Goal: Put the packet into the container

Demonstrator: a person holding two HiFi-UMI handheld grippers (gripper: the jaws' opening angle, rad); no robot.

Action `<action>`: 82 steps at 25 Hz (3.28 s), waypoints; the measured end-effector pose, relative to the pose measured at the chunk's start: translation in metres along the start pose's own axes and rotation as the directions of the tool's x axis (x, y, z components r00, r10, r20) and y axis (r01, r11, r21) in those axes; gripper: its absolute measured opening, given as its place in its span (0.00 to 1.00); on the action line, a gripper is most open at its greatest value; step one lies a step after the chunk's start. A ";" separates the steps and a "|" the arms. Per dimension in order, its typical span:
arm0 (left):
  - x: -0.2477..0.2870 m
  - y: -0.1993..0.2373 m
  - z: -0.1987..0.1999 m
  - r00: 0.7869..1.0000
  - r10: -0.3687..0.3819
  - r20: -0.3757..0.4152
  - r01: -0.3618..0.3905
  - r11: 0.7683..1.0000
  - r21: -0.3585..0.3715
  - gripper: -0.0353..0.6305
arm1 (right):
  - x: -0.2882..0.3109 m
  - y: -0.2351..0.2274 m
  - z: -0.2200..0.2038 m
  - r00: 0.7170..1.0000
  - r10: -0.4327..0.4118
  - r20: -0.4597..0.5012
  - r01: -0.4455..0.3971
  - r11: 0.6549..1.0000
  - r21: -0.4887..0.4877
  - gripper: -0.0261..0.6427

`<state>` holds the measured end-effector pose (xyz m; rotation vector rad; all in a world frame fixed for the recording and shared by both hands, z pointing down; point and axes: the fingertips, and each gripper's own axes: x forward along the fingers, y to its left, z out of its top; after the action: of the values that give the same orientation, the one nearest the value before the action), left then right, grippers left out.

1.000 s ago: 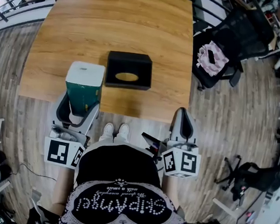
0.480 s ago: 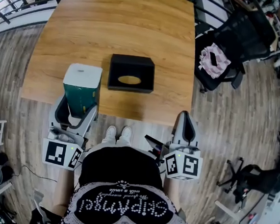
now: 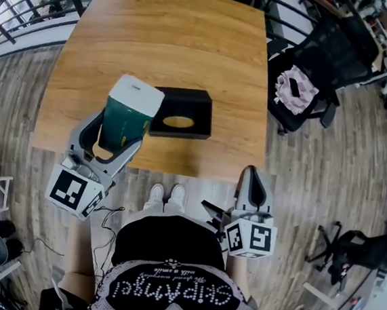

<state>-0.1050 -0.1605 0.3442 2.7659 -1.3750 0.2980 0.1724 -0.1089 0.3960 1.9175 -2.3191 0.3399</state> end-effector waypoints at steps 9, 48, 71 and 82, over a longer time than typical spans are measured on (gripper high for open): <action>0.074 -0.019 -0.008 0.967 -0.235 -0.098 0.245 0.965 0.098 0.62 | -0.004 -0.009 -0.014 0.999 -0.024 -0.046 0.025 0.999 0.029 0.10; 0.190 -0.071 -0.197 0.515 -0.541 -0.665 0.736 0.676 0.020 0.62 | 0.027 -0.035 -0.041 0.985 -0.071 -0.159 0.087 0.992 0.093 0.09; 0.198 -0.070 -0.221 0.481 -0.560 -0.675 0.739 0.673 -0.032 0.62 | 0.038 -0.021 -0.040 0.985 -0.053 -0.165 0.069 0.993 0.096 0.09; 0.193 -0.067 -0.203 0.524 -0.551 -0.649 0.709 0.705 -0.026 0.62 | 0.033 -0.018 -0.038 0.986 -0.047 -0.159 0.062 0.994 0.091 0.09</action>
<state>0.0301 -0.2469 0.5833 2.6902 -0.1200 1.2475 0.1812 -0.1339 0.4423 1.9158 -2.1826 0.5836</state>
